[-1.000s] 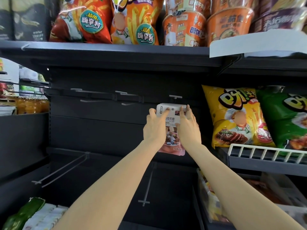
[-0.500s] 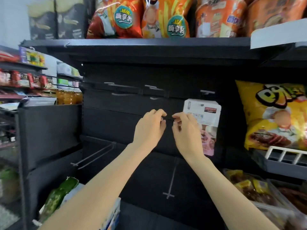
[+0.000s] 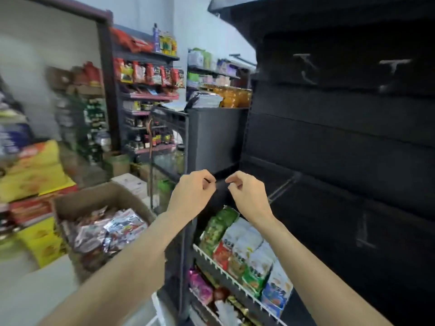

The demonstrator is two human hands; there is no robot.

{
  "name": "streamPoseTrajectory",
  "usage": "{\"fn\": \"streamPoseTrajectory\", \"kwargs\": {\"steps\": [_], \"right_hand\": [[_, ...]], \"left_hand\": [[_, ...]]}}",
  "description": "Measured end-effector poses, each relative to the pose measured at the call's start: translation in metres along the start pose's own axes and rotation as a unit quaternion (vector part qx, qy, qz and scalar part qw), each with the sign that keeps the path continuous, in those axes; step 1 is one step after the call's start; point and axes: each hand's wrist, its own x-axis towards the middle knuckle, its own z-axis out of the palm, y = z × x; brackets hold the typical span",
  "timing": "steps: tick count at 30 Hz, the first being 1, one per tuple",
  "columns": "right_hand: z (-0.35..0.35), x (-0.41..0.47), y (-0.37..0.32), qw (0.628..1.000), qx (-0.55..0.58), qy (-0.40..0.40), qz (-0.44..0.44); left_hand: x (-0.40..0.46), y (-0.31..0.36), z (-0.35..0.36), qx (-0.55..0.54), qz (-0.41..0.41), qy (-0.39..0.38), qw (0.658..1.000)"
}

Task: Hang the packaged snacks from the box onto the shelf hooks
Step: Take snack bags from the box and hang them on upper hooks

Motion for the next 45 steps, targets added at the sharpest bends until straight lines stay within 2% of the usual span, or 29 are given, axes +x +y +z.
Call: {"fn": "streamPoseTrajectory", "kwargs": {"steps": [3,6,12,16,21,25,29,32,35,40,45], "right_hand": [[0.089,0.021,-0.027,0.997,0.017,-0.072,0.003],[0.172,0.04,-0.052,0.99,0.021,-0.137,-0.005],[0.316,0.083,-0.075,0.964,0.008,-0.264,-0.029],[0.396,0.119,-0.066,0.943,-0.045,-0.327,-0.052],[0.457,0.141,-0.042,0.89,-0.094,-0.445,-0.027],[0.47,0.151,-0.032,0.883,-0.148,-0.441,-0.056],[0.472,0.159,-0.03,0.862,-0.143,-0.482,-0.07],[0.473,0.162,-0.03,0.872,-0.146,-0.458,-0.09],[0.474,0.168,-0.028,0.893,-0.128,-0.423,-0.089],[0.462,0.173,-0.032,0.92,-0.06,-0.374,-0.095],[0.424,0.191,-0.049,0.956,0.044,-0.284,-0.058]], "left_hand": [[0.003,-0.083,-0.03,0.011,-0.083,-0.013,0.996],[0.001,-0.161,-0.059,0.026,-0.166,0.01,0.986],[0.008,-0.295,-0.097,0.096,-0.279,0.004,0.955],[0.028,-0.37,-0.098,0.146,-0.322,-0.074,0.933],[0.045,-0.412,-0.084,0.164,-0.312,-0.252,0.901],[0.051,-0.439,-0.074,0.156,-0.301,-0.299,0.892],[0.056,-0.456,-0.072,0.233,-0.259,-0.294,0.89],[0.061,-0.463,-0.075,0.246,-0.227,-0.275,0.901],[0.061,-0.467,-0.079,0.221,-0.232,-0.273,0.907],[0.065,-0.463,-0.089,0.219,-0.234,-0.199,0.926],[0.079,-0.44,-0.11,0.192,-0.218,-0.04,0.956]]}}
